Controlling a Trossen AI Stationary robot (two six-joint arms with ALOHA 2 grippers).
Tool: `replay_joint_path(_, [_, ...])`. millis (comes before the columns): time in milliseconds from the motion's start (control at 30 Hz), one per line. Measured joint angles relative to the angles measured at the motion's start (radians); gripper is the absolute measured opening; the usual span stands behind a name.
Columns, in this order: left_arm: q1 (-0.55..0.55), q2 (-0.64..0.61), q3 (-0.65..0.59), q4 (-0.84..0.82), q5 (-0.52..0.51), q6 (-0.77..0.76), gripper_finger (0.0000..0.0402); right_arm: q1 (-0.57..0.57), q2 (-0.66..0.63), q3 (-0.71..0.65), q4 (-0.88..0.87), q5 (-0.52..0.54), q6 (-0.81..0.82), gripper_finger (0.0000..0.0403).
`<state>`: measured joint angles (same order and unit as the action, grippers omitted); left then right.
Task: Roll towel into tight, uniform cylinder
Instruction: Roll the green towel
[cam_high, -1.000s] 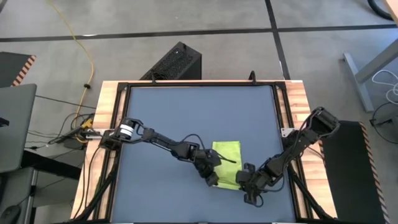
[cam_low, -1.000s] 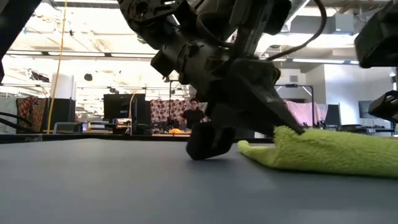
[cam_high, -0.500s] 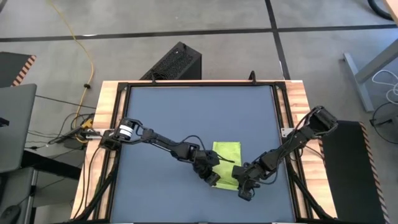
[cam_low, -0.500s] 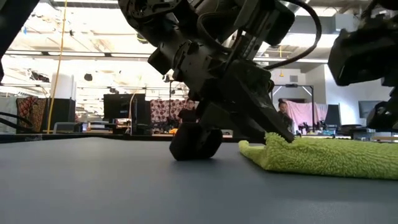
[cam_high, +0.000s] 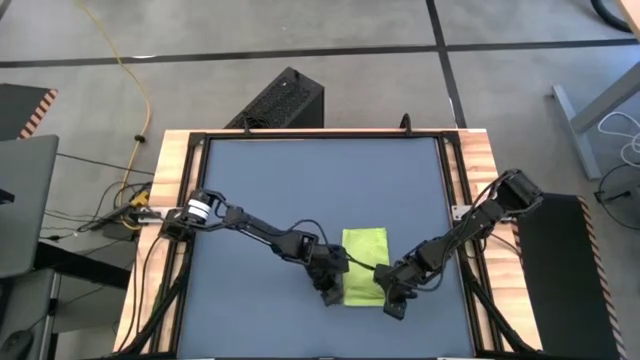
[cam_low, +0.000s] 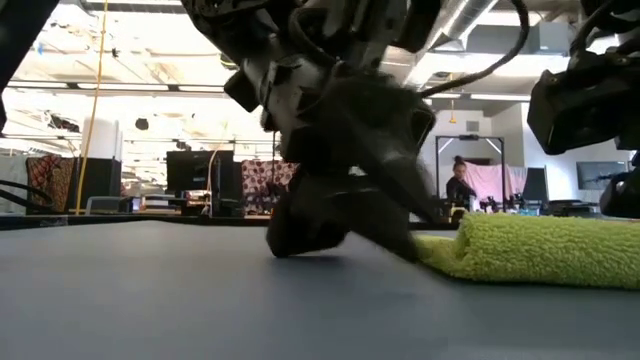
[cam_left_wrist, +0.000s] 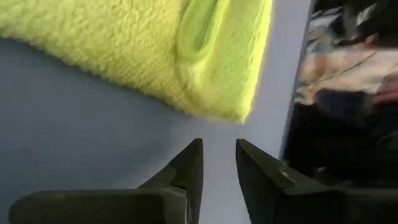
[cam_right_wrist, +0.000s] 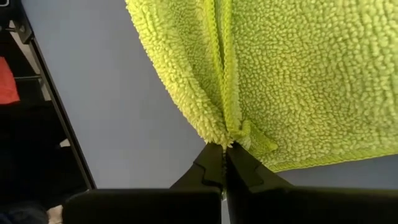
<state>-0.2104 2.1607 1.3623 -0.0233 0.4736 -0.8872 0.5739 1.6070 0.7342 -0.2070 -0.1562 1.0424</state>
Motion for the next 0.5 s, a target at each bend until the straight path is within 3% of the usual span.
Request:
replay_joint_path(100, [-0.007, -0.043, -0.004, -0.032, -0.071, 0.087, 0.0087, -0.011, -0.001, -0.005, 0.005, 0.001, -0.001, 0.0018])
replay_joint_path(267, [-0.085, -0.12, 0.004, -0.051, -0.312, 0.271, 0.0088, -0.026, 0.0, -0.006, 0.008, 0.0, -0.003, 0.0017])
replay_joint_path(500, [-0.23, -0.104, 0.005, 0.154, -0.656, 0.781, 0.0088, -0.031, 0.0, -0.006, 0.006, -0.005, -0.003, 0.0017])
